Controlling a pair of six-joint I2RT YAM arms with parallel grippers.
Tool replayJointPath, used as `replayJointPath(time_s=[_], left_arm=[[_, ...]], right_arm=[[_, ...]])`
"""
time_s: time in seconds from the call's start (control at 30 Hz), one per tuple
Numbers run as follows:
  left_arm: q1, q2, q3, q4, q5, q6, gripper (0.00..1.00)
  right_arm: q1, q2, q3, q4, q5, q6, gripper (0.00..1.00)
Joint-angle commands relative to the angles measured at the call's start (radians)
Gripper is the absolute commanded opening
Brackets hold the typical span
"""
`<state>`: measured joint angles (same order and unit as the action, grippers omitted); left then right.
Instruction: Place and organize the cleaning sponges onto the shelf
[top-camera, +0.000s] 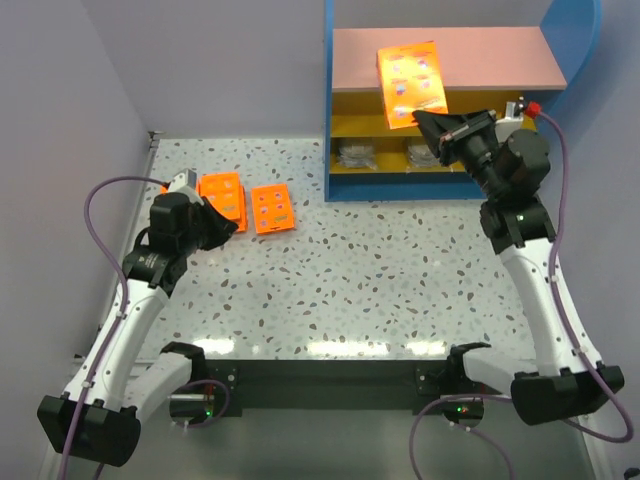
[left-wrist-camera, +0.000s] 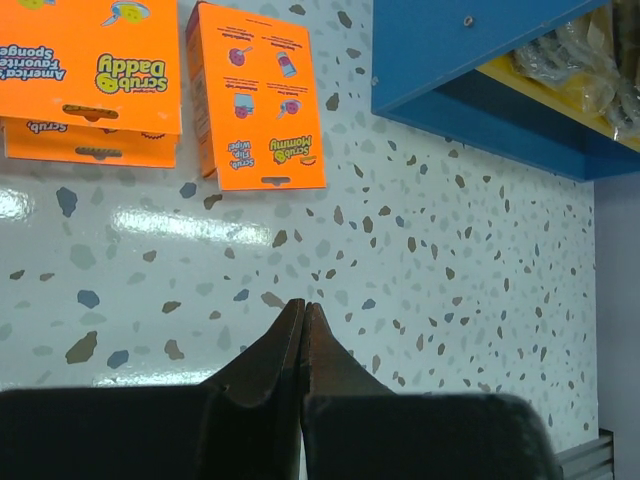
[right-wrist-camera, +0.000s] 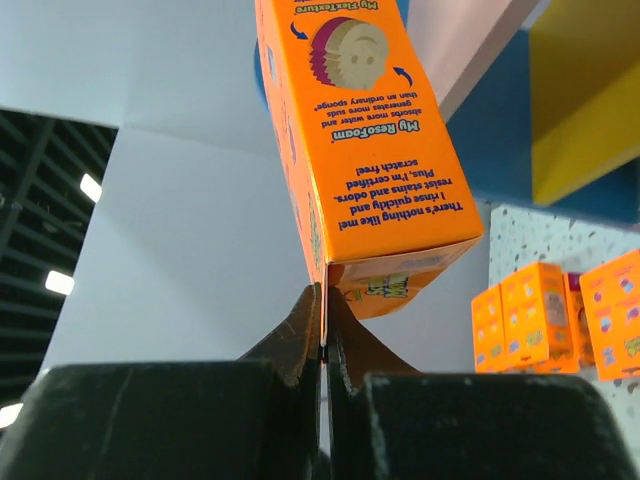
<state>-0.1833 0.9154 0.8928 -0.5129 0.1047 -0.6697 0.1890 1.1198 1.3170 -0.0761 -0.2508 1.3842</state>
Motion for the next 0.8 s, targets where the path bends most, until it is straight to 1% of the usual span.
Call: replayJointPath(time_s=[0.0,0.03,0.17,0.3,0.47,0.57,0.6,0.7,0.73,0.77], left_arm=[[0.007,-0.018,0.003,0.070,0.032,-0.030,0.00],[0.007,-0.021,0.003,0.070,0.032,-0.033,0.00],[0.007,-0.035,-0.002,0.063,0.021,-0.041,0.00],[0.007,-0.047,-0.015,0.063,0.023,-0.054,0.00],[0.007,-0.069,-0.043,0.080,0.029,-0.077,0.00],[0.007,-0.070,-0.055,0.086,0.030,-0.079,0.00],[0.007,-0.069,-0.063,0.093,0.036,-0.082,0.00],[0.007,-0.064,-0.075,0.100,0.039,-0.088,0.00],[0.007,-0.064,-0.081,0.108,0.043,-0.091,0.00],[0.007,-0.061,-0.086,0.114,0.052,-0.094,0.00]], right_arm=[[-0.110,0.092,0.074,0.073,-0.108,0.058,0.00],[-0.132,0.110,0.102,0.105,-0.143,0.073,0.00],[-0.236,0.198,0.162,0.099,-0.165,0.101,0.00],[-0.354,0.274,0.200,0.147,-0.223,0.151,0.00],[-0.468,0.298,0.200,0.205,-0.297,0.191,0.00],[-0.487,0.298,0.150,0.347,-0.387,0.236,0.00],[-0.488,0.296,0.124,0.408,-0.439,0.246,0.00],[-0.485,0.279,0.071,0.533,-0.543,0.245,0.00],[-0.484,0.247,0.023,0.535,-0.600,0.216,0.00],[-0.465,0.229,-0.005,0.532,-0.625,0.188,0.00]])
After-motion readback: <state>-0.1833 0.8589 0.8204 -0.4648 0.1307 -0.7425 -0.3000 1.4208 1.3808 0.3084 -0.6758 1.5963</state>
